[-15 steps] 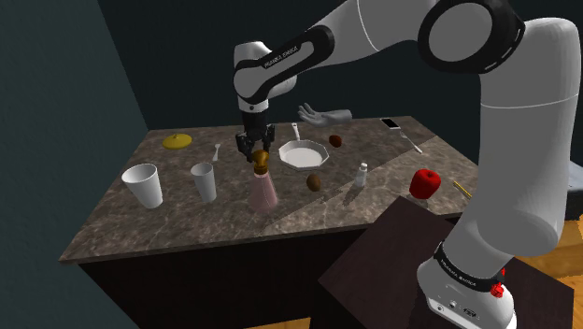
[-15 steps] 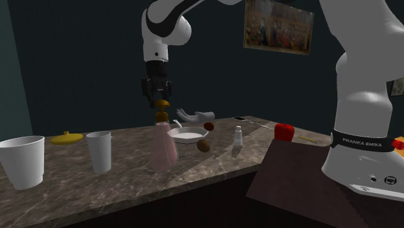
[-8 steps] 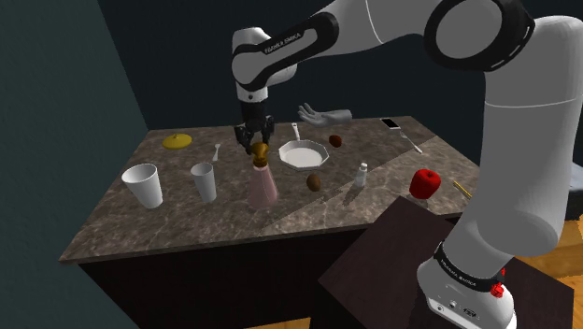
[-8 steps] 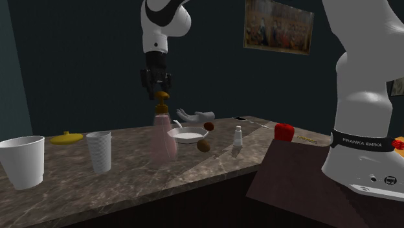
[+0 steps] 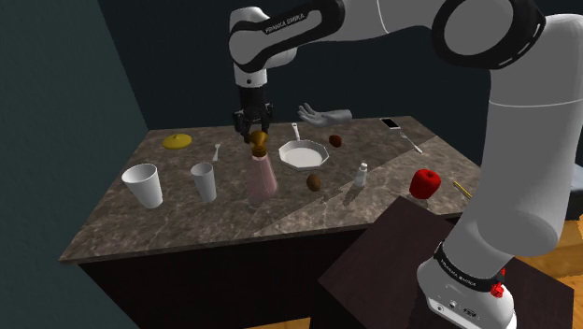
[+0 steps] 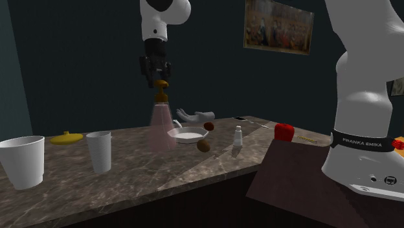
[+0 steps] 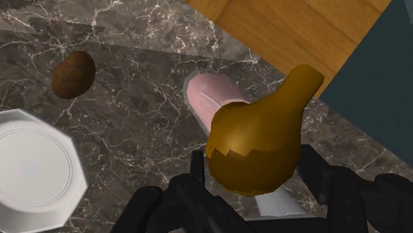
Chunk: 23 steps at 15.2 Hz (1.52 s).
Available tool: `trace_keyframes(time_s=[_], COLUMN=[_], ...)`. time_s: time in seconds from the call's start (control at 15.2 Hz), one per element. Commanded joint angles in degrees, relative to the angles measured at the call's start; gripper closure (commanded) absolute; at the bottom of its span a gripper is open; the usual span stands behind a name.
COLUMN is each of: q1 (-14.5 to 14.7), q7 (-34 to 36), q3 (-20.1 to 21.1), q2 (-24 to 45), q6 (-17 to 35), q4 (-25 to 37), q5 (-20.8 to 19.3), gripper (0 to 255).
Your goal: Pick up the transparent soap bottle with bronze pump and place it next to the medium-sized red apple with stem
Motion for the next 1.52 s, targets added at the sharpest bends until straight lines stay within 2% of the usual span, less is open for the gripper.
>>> trace_keyframes(time_s=[0.0,0.79,1.45], q1=[-0.05,0.00,0.20], q7=[-0.01,0.43,0.95], q3=[0.01,0.10,0.17], q2=[-0.49,-1.38,-0.45], q6=[-1.41,-10.27,-18.40], q4=[0.93,8.92,17.99], q5=[0.05,0.10,-0.05], gripper=[255,255,255])
